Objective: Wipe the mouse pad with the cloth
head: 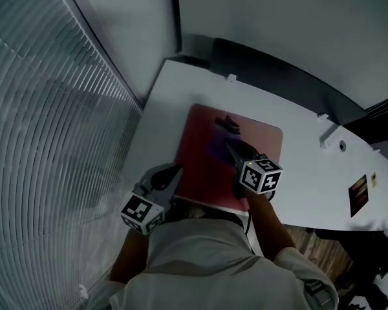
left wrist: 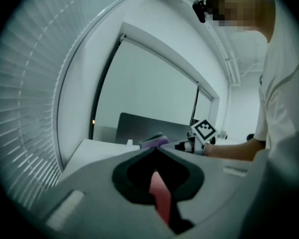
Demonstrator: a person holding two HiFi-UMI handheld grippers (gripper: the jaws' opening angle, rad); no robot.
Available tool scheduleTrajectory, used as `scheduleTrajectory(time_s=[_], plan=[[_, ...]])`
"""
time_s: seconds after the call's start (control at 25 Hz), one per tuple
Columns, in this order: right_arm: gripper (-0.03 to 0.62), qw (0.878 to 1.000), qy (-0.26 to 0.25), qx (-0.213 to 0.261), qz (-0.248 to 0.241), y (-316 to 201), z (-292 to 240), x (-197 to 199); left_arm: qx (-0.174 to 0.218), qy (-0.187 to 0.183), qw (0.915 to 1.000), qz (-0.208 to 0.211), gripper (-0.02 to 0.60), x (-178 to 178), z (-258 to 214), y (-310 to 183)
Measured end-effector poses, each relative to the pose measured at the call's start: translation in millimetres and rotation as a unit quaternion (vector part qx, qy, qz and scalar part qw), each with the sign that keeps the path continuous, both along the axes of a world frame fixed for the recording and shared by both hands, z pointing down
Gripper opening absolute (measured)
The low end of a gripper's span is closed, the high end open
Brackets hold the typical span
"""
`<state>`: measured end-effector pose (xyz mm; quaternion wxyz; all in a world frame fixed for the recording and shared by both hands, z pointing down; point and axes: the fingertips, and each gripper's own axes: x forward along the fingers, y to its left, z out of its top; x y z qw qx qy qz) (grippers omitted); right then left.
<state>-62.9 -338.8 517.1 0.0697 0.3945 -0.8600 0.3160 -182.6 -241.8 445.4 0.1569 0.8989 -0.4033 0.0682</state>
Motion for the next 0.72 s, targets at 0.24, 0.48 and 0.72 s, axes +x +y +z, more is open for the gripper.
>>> scheduleTrajectory(time_s=[0.24,0.48,0.72], plan=[[0.051,0.994,-0.013,-0.065,-0.090,-6.1,42.2,-115.1,-0.009,-0.002,0.9998,-0.019,0.000,-59.2,8.5,17.8],[0.051,0.985,0.035,-0.149,-0.077,-19.5,117.0,-148.2,-0.017,-0.005,0.9997,-0.019,0.000,-89.8,11.7,29.6],[0.051,0.981,0.071,-0.177,-0.022,-23.6,139.9,-111.6,-0.016,-0.007,0.9998,-0.004,0.000,-90.5,12.3,30.0]])
